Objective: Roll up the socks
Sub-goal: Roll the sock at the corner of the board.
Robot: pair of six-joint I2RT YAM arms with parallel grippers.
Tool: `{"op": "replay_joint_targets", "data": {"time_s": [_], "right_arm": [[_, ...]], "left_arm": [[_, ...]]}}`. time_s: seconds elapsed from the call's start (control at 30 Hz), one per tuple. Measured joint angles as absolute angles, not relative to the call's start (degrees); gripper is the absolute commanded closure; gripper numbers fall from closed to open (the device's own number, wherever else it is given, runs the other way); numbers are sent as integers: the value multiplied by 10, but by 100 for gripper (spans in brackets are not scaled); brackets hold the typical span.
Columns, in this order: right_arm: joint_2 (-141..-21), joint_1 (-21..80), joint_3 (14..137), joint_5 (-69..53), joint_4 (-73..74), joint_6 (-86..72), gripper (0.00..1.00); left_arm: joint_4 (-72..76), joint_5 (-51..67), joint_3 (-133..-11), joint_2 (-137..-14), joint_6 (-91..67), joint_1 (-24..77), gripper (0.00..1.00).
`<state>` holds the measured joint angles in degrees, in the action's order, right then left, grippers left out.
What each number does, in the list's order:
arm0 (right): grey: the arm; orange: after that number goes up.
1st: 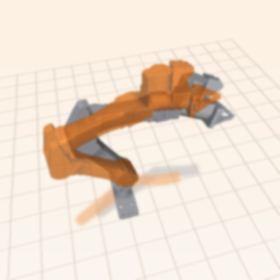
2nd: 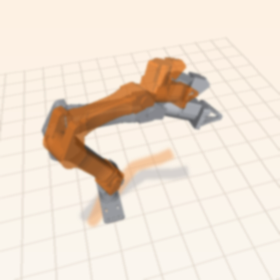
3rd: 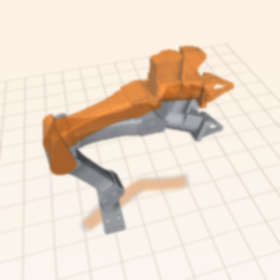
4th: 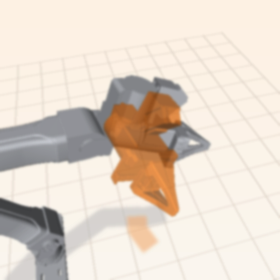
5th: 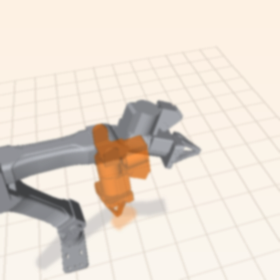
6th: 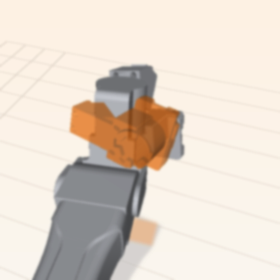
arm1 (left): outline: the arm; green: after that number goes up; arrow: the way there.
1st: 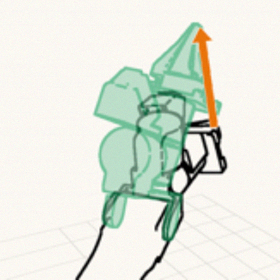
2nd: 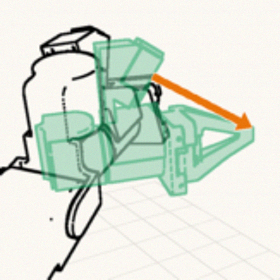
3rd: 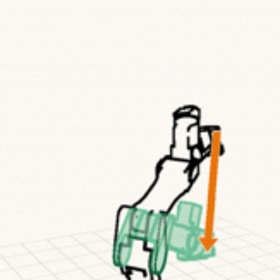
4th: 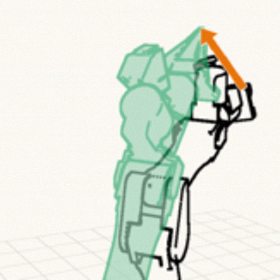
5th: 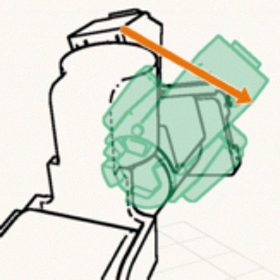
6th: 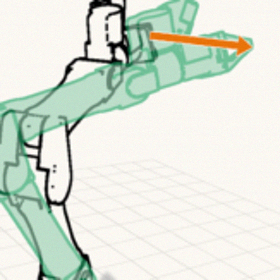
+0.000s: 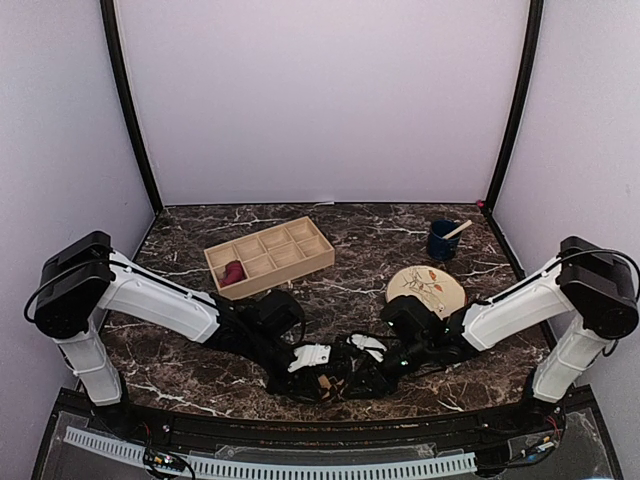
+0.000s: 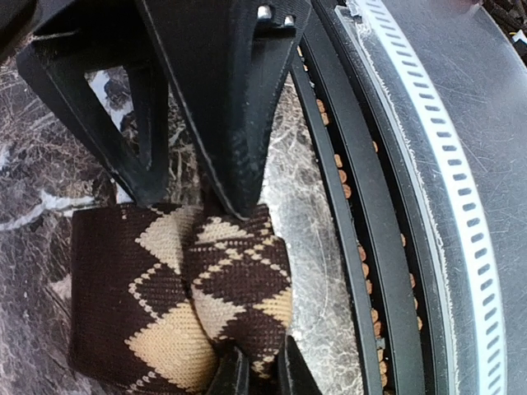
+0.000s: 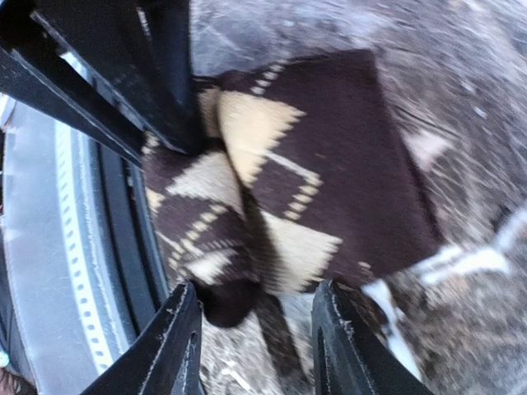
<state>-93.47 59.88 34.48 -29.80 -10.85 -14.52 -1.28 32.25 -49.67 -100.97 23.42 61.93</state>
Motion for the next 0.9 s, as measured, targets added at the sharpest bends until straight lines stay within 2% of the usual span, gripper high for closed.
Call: {"op": "replay_joint_targets", "data": {"time_s": [0.27, 0.9], "right_arm": [[-879, 611, 319, -212, -107, -140, 56], [-802, 739, 276, 58, -94, -111, 56]], "left_arm": [[-32, 366, -511, -1026, 228, 602, 100], [-103, 476, -548, -1067, 235, 573, 100]]}}
